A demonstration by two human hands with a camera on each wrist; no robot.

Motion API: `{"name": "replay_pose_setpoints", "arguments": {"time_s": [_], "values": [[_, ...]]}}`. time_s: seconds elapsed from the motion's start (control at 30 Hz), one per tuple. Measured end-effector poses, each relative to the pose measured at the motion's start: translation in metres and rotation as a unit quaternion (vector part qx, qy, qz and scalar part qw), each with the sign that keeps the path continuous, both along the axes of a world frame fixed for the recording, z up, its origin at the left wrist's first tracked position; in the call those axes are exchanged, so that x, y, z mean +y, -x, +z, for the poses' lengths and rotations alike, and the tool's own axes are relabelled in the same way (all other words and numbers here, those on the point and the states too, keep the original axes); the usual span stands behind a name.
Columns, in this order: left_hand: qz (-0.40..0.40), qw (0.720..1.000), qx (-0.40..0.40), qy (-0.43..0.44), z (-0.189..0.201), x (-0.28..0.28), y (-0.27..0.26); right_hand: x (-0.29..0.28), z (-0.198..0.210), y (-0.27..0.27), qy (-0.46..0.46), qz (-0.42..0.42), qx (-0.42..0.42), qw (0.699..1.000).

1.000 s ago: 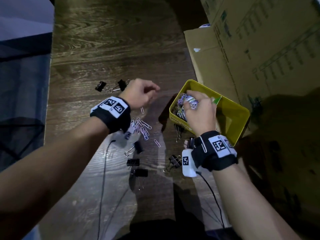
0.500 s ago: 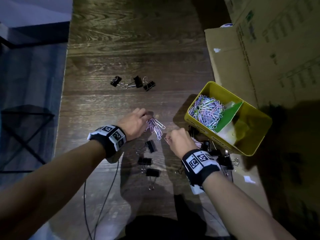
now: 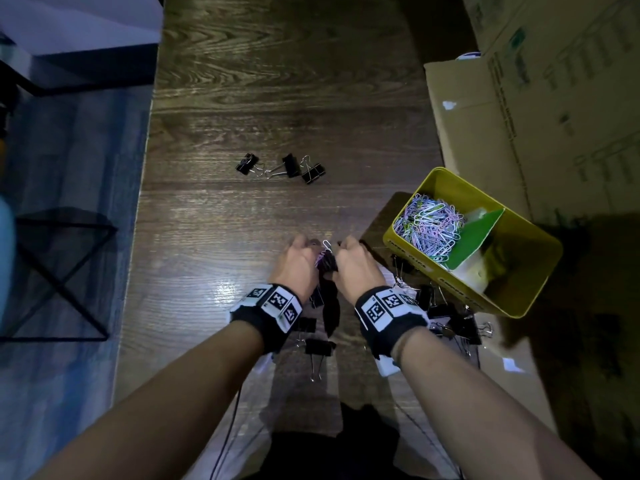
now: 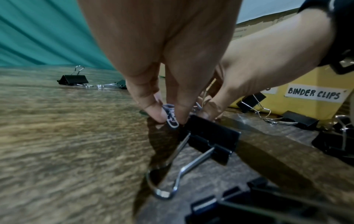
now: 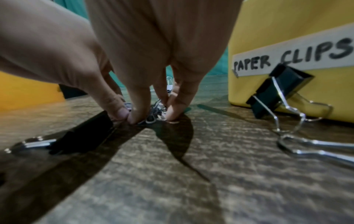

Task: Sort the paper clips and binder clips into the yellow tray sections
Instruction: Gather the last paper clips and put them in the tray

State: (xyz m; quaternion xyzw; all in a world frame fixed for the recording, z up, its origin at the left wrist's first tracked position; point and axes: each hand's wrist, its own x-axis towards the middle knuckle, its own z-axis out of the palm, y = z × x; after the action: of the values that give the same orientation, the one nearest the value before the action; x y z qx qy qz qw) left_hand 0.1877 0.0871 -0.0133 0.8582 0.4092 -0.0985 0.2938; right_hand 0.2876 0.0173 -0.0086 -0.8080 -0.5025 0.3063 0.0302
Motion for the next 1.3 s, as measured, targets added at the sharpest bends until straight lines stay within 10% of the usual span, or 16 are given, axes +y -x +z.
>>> {"name": "replay_pose_setpoints", "arguments": {"time_s": [0.7,0.93,1.1,1.3], "values": [[-0.005,0.994,0.109,-0.004,0.006,0.020,-0.008,0.016,0.009,0.005,0.006,-0.139,0.043,0.989],[0.147,0.985,-0.036,0.080,0.000,0.041,0.000,0.012,0.005,-0.001,-0.011,-0.206,0.095,0.974],[0.296,0.901,-0.164,0.273,0.005,0.057,0.005,0.001,0.020,-0.010,-0.080,-0.284,0.192,0.936],[0.251,0.864,-0.284,0.332,0.052,0.054,-0.040,-0.025,0.062,-0.034,-0.198,-0.344,0.233,0.888]]}}
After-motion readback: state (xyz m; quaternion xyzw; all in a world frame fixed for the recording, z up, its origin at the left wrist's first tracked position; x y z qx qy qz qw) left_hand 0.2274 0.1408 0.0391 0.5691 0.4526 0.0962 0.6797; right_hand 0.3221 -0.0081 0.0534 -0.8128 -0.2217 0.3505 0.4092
